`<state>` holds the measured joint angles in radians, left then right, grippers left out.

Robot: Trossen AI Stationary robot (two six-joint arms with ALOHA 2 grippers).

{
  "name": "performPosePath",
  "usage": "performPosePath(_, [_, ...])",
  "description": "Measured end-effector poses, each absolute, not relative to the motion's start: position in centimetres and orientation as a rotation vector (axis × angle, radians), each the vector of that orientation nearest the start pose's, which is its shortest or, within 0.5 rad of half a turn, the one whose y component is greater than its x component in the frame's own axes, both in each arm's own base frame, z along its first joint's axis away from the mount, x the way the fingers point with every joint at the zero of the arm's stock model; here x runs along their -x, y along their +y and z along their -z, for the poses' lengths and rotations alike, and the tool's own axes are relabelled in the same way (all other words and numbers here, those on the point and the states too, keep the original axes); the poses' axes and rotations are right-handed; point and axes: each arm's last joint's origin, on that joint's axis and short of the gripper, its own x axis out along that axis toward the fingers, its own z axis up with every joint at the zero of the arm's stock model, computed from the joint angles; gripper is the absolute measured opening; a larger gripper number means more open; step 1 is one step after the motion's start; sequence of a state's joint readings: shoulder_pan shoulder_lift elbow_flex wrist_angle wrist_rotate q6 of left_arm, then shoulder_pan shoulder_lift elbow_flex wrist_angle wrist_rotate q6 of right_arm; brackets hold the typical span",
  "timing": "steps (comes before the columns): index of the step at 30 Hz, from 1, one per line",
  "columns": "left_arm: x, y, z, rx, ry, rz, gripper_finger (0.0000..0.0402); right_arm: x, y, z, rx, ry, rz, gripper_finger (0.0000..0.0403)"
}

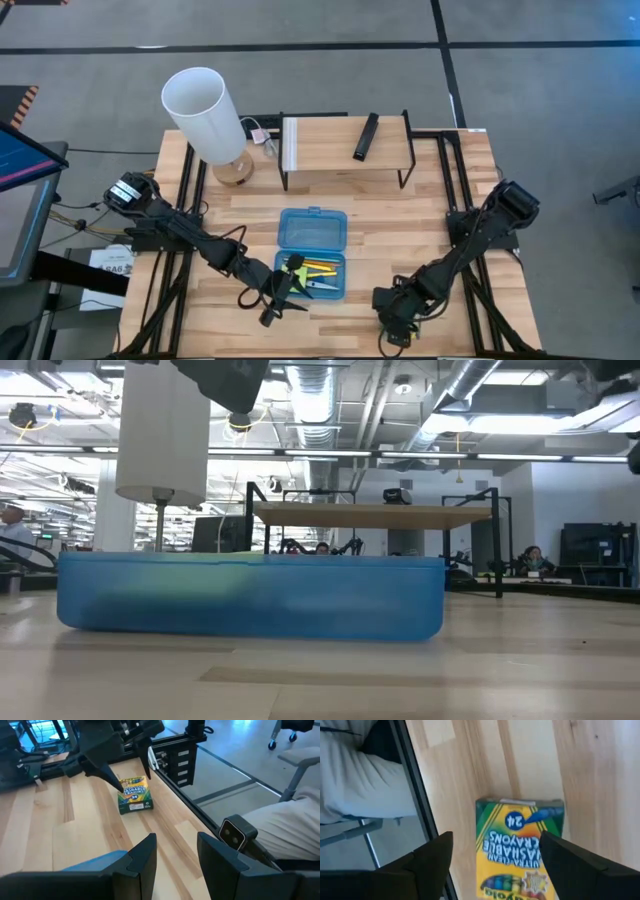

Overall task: Pack school essentials
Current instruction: Put the yellow crayon box into the supply box

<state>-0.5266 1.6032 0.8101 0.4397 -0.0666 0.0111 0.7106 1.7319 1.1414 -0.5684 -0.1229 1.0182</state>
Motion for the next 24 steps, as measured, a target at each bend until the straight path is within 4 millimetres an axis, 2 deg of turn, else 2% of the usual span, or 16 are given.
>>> performPosePath(4, [-29.0, -16.6, -20.2, -0.112, 0.334, 0.457, 0.0128, -26.0, 21.9, -18.8, -0.501, 1.346, -0.102, 0.0329])
performPosePath(10, [-29.0, -16.6, -20.2, -0.109, 0.330, 0.457, 0.0128, -27.7, 21.4, -19.4, -0.627, 1.244, -0.111, 0.0322])
performPosePath(14, [-29.0, -16.6, -20.1, -0.112, 0.339, 0.457, 0.0128, -28.9, 20.4, -19.6, -0.625, 1.195, -0.141, 0.0321])
performPosePath(24, [-29.0, -16.6, -20.1, -0.106, 0.341, 0.455, 0.0128, -30.6, 17.7, -19.6, -0.745, 1.173, -0.024, 0.0325])
